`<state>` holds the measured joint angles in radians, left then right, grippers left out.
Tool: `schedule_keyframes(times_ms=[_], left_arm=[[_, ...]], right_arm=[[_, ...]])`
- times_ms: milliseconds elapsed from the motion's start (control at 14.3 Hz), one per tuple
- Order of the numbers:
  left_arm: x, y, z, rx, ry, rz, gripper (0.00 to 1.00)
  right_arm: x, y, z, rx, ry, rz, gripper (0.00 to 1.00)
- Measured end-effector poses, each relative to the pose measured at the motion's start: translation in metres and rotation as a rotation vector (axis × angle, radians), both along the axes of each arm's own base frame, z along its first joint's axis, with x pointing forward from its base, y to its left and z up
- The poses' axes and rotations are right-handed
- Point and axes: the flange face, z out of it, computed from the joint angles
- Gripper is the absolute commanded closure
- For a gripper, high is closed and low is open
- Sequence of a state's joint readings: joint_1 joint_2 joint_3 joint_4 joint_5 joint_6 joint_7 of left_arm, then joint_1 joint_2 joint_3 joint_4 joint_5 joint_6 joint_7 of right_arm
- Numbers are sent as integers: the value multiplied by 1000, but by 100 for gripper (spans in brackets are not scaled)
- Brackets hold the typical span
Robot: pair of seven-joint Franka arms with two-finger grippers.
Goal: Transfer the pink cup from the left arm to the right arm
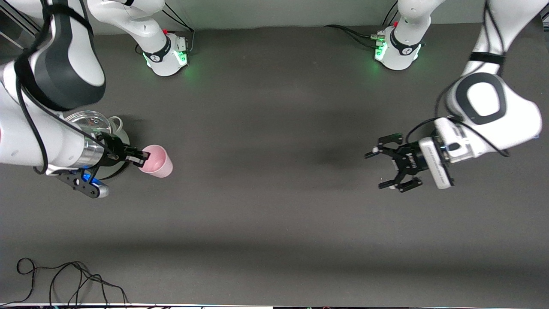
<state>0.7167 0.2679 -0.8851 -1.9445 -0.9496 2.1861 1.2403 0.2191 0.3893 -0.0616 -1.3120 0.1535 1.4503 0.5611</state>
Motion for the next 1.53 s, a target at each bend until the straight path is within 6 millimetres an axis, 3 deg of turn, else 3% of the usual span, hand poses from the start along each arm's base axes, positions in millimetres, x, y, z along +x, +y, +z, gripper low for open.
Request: schedule_keyframes(times_ms=[209, 419, 698, 977, 1116, 1256, 1535], left_arm=[[-9, 38, 7, 139, 154, -70, 1], [-11, 72, 56, 304, 313, -68, 1], [-13, 81, 114, 571, 400, 44, 1], [-18, 101, 130, 697, 443, 77, 1], [-19, 119, 131, 785, 474, 139, 0], [-23, 123, 131, 875, 542, 226, 0], [-32, 117, 155, 961, 558, 383, 0]], right_arm=[[3, -20, -45, -27, 10, 71, 100], [5, -44, -87, -24, -4, 102, 100], [0, -73, -137, -22, -36, 144, 100], [-10, -87, -184, -29, -72, 156, 100], [-14, -89, -202, -33, -75, 155, 100], [-15, -94, -215, -35, -70, 166, 100], [-13, -141, -241, -24, -67, 186, 100]])
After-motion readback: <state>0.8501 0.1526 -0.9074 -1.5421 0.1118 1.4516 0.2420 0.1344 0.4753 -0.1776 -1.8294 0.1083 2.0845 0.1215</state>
